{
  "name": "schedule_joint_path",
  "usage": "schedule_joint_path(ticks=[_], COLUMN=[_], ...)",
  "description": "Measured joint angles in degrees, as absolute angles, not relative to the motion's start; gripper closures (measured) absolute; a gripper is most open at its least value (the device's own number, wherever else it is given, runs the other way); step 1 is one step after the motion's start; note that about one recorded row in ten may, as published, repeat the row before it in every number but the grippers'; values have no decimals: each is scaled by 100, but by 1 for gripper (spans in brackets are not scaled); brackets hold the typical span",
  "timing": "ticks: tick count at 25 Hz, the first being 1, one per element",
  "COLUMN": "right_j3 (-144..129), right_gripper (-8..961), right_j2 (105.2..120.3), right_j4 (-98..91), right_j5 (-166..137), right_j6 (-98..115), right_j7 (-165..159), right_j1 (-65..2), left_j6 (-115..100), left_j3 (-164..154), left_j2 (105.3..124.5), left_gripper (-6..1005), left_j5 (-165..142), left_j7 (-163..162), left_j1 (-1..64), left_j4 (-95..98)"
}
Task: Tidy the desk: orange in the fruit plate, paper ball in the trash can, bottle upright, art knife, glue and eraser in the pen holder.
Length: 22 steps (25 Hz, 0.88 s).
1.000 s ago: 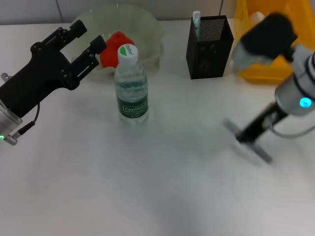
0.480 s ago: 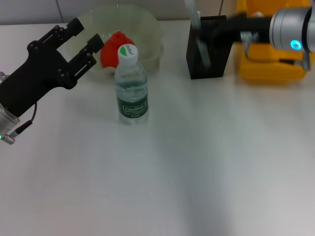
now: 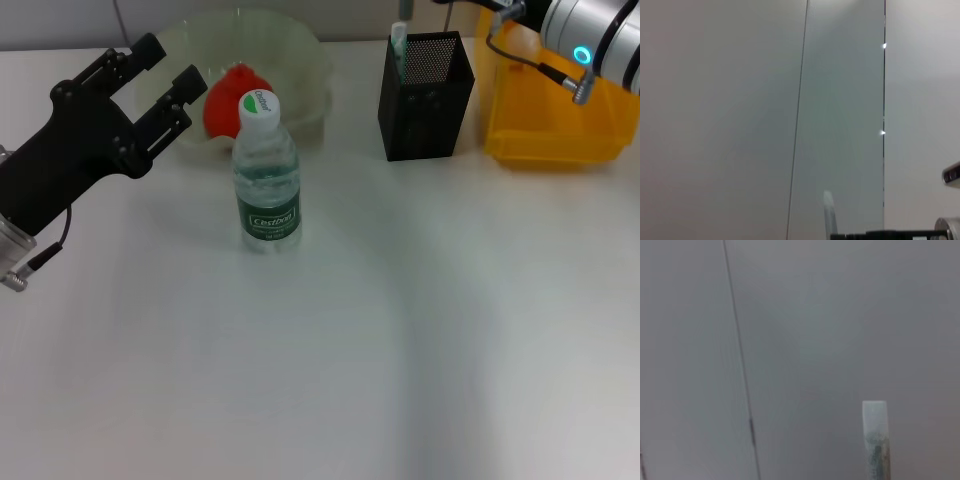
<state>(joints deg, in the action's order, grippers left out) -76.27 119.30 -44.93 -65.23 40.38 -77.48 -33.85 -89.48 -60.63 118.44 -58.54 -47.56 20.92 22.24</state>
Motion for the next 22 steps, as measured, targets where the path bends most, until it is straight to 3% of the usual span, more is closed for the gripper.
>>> schedule_joint_path(ticks=[22], right_j3=[-7383], right_gripper=[805], right_j2=[11955], right_j4=[-2483], right_j5=[-4730], right_j6=[4332], right_j7=[-4585], right_j1=[-3869], left_j6=[-8917], left_j3=[-6029], left_j2=[11829], left_gripper=[408], left_j5=[-5853], left_j7=[-4755], left_j1=[2133], left_j4=[2224])
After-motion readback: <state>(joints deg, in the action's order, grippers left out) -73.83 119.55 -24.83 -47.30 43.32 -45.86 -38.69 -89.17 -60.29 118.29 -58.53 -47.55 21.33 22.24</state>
